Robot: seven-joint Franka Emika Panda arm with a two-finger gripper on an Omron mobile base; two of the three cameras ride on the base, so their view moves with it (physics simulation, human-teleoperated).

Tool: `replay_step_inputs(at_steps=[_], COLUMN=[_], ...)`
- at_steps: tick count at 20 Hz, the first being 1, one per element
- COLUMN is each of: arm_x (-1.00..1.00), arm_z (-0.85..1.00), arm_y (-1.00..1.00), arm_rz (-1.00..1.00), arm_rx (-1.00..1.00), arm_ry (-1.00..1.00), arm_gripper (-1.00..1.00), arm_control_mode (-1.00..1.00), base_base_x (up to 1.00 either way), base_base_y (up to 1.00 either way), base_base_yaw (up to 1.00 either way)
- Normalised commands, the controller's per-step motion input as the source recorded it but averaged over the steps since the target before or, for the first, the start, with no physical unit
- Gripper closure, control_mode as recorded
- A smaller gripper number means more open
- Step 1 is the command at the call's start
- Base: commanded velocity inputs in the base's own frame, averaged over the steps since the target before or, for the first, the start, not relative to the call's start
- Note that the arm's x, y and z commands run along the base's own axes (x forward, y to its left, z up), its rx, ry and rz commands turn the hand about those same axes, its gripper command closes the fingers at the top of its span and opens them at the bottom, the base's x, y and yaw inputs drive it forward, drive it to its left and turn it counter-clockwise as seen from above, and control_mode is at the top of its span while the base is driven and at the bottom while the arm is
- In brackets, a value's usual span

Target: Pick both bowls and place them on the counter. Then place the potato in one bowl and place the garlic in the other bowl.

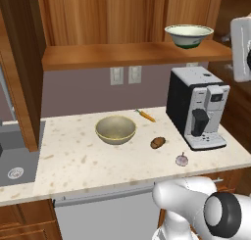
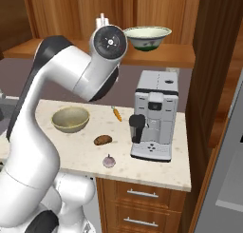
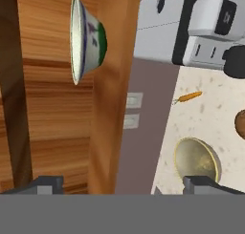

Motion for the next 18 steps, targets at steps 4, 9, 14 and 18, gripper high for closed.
replay_step_inputs(at_steps=[4, 9, 14, 18], arm_x=[0.44, 0.43, 0.43, 0.42], arm_z=[0.00, 0.00, 0.00, -0.01], arm_y=[-0.02, -0.22, -0.30, -0.10], arm_rz=[0.00, -0.02, -0.01, 0.00], arm_rx=[-0.15, -0.08, -0.01, 0.00], arm_ry=[0.01, 0.00, 0.06, 0.04], arm_gripper=[-1.00, -1.00, -1.00, -1.00], arm_control_mode=[-1.00, -1.00, -1.00, -1.00], base_base_x=[0.00, 0.00, 0.00, 0.00], base_base_y=[0.00, 0.00, 0.00, 0.00], base_base_yaw=[0.00, 0.00, 0.00, 0.00])
